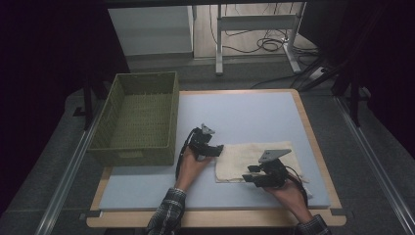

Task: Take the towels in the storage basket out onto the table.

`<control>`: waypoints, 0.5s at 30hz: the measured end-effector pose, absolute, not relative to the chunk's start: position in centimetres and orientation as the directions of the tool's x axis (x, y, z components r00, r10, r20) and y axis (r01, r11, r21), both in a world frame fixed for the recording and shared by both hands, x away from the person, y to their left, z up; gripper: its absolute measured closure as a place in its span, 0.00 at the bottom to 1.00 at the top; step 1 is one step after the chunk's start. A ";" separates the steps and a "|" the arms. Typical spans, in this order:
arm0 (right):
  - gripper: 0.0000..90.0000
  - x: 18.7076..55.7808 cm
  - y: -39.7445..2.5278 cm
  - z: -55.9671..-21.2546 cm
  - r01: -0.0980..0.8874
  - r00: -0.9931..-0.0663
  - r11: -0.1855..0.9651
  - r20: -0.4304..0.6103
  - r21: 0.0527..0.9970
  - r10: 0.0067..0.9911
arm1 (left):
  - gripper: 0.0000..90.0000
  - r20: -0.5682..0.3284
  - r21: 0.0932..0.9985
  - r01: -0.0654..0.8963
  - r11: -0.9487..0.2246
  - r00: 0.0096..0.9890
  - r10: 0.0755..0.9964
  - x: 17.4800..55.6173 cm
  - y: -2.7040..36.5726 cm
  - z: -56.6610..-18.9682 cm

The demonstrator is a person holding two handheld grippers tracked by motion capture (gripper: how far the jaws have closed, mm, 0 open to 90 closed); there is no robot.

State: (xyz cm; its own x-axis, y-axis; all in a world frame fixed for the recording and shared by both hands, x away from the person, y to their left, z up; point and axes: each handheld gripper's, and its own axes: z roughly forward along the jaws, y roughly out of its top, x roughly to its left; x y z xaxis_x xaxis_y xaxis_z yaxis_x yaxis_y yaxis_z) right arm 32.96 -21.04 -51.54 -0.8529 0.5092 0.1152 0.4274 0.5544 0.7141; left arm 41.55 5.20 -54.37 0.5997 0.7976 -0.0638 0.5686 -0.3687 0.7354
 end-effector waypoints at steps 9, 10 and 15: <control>0.64 32.8 -16.4 -52.1 0.391 -0.887 0.594 0.117 0.703 0.446 | 0.25 -0.062 0.737 0.566 -0.370 0.601 0.797 41.6 5.2 -54.4; 0.64 32.7 -16.0 -52.1 0.385 -0.891 0.599 0.113 0.702 0.440 | 0.25 -0.061 0.736 0.566 -0.370 0.601 0.797 41.6 5.2 -54.4; 0.64 32.6 -13.9 -52.2 0.364 -0.903 0.616 0.105 0.699 0.416 | 0.25 -0.061 0.736 0.566 -0.370 0.601 0.797 41.6 5.2 -54.4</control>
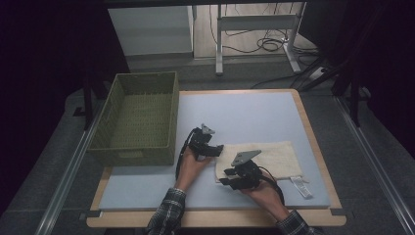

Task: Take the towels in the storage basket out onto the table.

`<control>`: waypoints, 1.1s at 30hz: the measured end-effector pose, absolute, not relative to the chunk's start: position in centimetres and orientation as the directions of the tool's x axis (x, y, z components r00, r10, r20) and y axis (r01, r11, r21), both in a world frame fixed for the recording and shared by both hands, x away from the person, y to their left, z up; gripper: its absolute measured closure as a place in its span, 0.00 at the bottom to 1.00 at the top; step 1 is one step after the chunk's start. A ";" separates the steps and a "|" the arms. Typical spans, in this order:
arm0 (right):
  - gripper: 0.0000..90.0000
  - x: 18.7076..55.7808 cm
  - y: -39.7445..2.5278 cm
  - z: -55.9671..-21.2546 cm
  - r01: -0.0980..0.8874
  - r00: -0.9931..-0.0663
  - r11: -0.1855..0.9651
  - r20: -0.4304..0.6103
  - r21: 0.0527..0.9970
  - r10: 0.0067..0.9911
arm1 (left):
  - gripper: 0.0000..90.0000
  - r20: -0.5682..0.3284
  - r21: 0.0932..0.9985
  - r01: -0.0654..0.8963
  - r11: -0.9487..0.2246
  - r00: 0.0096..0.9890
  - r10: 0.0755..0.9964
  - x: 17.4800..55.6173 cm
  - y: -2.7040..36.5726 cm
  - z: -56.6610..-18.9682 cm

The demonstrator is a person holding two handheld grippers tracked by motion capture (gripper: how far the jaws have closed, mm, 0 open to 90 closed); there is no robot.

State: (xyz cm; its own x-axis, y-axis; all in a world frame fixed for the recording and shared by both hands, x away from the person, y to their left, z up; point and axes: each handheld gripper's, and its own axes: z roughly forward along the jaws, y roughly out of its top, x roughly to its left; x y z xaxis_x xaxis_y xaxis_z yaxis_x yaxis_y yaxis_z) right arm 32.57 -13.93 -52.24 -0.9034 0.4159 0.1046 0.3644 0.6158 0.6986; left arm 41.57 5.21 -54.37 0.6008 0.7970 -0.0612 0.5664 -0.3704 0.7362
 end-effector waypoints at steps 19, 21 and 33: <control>0.92 32.3 -11.8 -52.7 0.304 -0.906 0.677 -0.014 0.670 0.422 | 0.26 -0.065 0.735 0.571 -0.366 0.596 0.800 41.6 5.2 -54.4; 0.93 32.4 -11.8 -52.7 0.319 -0.905 0.672 0.004 0.669 0.425 | 0.27 -0.064 0.737 0.568 -0.365 0.597 0.800 41.5 5.2 -54.3; 0.93 32.6 -12.2 -52.9 0.341 -0.900 0.644 0.041 0.685 0.433 | 0.97 -0.138 0.752 0.534 -0.387 0.701 0.699 41.1 5.0 -54.1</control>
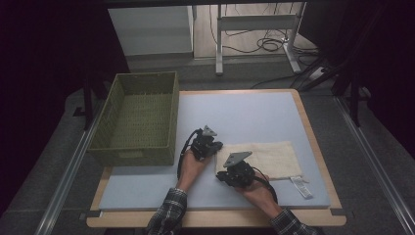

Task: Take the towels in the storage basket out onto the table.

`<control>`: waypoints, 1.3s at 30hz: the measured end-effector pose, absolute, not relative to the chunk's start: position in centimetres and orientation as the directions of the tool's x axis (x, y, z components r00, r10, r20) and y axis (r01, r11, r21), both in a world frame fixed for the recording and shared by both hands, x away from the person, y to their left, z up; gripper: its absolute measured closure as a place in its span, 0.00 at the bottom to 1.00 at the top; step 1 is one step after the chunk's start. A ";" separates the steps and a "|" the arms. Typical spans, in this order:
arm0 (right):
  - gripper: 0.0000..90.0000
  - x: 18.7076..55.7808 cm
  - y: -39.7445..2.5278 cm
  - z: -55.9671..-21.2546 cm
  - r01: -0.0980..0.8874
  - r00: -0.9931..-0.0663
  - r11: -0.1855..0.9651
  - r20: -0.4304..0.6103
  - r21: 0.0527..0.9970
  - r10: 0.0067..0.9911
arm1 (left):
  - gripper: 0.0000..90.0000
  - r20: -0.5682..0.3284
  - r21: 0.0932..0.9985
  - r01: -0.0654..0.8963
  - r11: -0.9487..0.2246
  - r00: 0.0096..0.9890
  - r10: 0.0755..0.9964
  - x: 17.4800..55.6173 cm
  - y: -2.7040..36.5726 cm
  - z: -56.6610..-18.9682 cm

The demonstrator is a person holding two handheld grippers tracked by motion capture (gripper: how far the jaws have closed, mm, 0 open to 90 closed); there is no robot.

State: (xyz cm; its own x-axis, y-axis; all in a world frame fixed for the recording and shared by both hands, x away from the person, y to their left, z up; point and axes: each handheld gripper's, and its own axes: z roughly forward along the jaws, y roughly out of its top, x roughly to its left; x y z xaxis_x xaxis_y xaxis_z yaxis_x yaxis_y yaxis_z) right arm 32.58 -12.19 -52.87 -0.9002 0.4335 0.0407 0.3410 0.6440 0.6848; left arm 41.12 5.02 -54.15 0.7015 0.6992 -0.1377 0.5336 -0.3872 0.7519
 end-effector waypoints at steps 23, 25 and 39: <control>0.94 32.1 -11.7 -51.3 0.306 -0.916 0.589 0.061 0.748 0.397 | 0.97 -0.058 0.788 0.511 -0.343 0.617 0.785 39.1 6.2 -52.2; 0.94 32.0 -12.3 -50.9 0.312 -0.911 0.572 0.067 0.758 0.407 | 0.97 -0.076 0.804 0.496 -0.328 0.633 0.771 39.2 6.0 -51.8; 0.94 31.5 -17.8 -49.5 0.341 -0.868 0.501 0.062 0.795 0.492 | 0.96 -0.057 0.813 0.436 -0.386 0.719 0.693 40.8 1.0 -50.1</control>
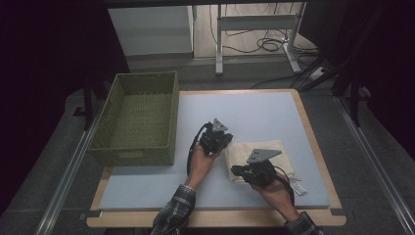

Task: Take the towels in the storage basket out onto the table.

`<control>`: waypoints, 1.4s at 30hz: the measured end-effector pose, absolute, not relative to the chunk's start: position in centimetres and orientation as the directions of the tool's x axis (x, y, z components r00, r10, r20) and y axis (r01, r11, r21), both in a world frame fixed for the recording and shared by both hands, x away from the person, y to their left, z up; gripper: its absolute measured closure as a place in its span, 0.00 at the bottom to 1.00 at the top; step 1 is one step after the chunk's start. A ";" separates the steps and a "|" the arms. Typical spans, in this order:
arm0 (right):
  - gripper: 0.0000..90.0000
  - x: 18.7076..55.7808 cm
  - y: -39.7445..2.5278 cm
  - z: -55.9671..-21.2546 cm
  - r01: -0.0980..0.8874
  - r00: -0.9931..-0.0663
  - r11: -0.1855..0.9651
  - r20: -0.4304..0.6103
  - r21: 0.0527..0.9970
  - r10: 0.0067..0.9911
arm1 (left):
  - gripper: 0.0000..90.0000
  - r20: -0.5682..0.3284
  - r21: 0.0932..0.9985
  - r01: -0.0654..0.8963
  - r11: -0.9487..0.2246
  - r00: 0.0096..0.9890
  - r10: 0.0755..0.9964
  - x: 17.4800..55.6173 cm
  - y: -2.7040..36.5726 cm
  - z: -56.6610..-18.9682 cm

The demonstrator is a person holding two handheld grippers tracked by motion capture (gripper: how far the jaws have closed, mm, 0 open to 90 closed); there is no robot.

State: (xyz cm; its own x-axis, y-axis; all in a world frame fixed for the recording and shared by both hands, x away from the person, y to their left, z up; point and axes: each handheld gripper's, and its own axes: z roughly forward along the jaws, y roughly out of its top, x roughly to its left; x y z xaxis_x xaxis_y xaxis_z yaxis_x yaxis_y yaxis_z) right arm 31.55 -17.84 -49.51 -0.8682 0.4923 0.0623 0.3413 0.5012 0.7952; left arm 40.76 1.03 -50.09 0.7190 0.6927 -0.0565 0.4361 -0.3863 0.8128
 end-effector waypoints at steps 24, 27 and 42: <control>0.94 30.4 -27.4 -49.4 0.403 -0.768 0.424 0.047 0.811 0.639 | 0.95 -0.021 0.808 0.352 -0.473 0.819 0.574 42.7 -7.9 -49.5; 0.94 30.4 -28.4 -49.3 0.410 -0.756 0.421 0.043 0.809 0.654 | 0.95 -0.016 0.805 0.345 -0.483 0.826 0.564 42.9 -8.9 -49.5; 0.94 30.7 -31.8 -49.6 0.452 -0.697 0.393 0.042 0.801 0.716 | 0.94 0.004 0.794 0.327 -0.513 0.841 0.542 43.9 -13.1 -49.3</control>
State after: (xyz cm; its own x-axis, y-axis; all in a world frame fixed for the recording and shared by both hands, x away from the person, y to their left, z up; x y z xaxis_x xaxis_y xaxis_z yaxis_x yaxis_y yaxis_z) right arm 30.68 -31.83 -49.57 -0.6967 0.7162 0.0415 0.4521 0.3934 0.8006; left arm 43.95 -13.06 -49.30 0.8406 0.5417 0.0041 0.3268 -0.5131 0.7937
